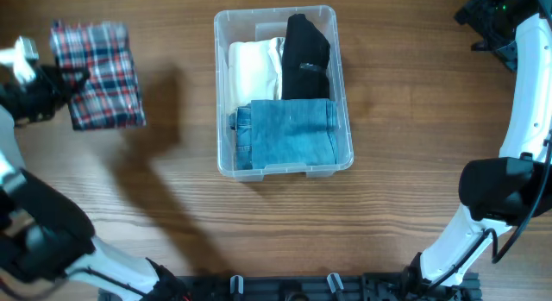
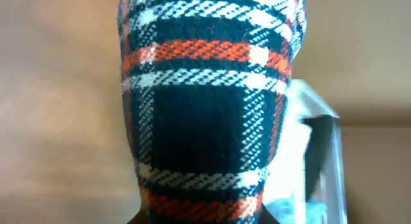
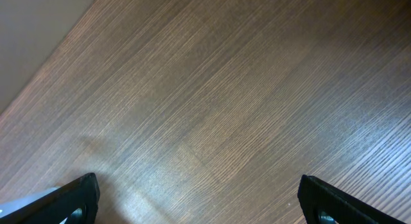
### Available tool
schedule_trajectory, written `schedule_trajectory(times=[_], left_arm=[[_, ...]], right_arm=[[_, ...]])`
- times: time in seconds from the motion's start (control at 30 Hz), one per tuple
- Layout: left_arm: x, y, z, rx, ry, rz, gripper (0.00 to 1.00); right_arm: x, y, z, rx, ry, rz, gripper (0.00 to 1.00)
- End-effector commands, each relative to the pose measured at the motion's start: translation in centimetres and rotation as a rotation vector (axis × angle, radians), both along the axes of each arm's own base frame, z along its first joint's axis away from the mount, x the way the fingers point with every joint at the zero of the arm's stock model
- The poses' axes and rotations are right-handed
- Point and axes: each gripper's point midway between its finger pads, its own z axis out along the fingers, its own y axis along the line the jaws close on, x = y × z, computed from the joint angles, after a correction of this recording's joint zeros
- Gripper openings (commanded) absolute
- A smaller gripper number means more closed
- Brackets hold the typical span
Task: Pack container
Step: 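Lift the plaid cloth with the left gripper and carry it over the bin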
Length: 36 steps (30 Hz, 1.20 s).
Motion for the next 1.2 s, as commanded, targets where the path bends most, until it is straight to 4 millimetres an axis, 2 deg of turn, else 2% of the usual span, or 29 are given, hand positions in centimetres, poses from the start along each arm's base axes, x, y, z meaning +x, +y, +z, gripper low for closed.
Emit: schedule_trajectory(times=[0.0,0.1,0.17,0.2,0.27,0.33,0.4,0.43,0.53,0.77,0.97,1.07,1.17], left_arm=[[-0.2,-8.1,12.0,0.085,-0.29,-0.19,0.04],[-2.7,-16.4,18.1,0.228,-0.499,-0.39,0.04],[-4.6,-21.7,19.9,0.353,-0.58,-0.488,0.04],[-5.4,-23.7,20.2,0.403,-0.601,-0.529,0.04],[-7.5,-28.3,19.9,0.481,-0.636,-0.646,0.04],[-9.5,-32.6,18.7,0.532,-0.643,-0.777,0.04],[-11.3,-36.3,16.2,0.601,-0.619,-0.915,0.04],[-11.6,-37.1,14.8,0.651,-0.592,-0.953,0.04],[-10.8,-37.8,10.9,0.776,-0.479,-0.991,0.04],[-9.7,-38.6,6.0,0.794,-0.375,-1.102,0.04],[-10.7,-38.2,1.8,0.805,-0.236,-1.229,0.04],[-11.3,-38.0,0.6,0.809,-0.203,-1.291,0.04],[-12.0,-38.2,0.3,0.784,-0.207,-1.339,0.04]], right_arm=[[0.2,0.1,-0.7,0.002,0.014,-0.001,1.0],[0.2,0.1,-0.7,0.002,0.014,-0.001,1.0],[0.2,0.1,-0.7,0.002,0.014,-0.001,1.0],[0.2,0.1,-0.7,0.002,0.014,-0.002,1.0],[0.2,0.1,-0.7,0.002,0.014,-0.002,1.0],[0.2,0.1,-0.7,0.002,0.014,-0.001,1.0],[0.2,0.1,-0.7,0.002,0.014,-0.001,1.0],[0.2,0.1,-0.6,0.002,0.013,-0.001,1.0],[0.2,0.1,-0.7,0.002,0.014,-0.001,1.0],[0.2,0.1,-0.7,0.002,0.014,-0.001,1.0],[0.2,0.1,-0.7,0.002,0.014,-0.001,1.0],[0.2,0.1,-0.7,0.002,0.014,-0.001,1.0],[0.2,0.1,-0.7,0.002,0.014,-0.002,1.0]])
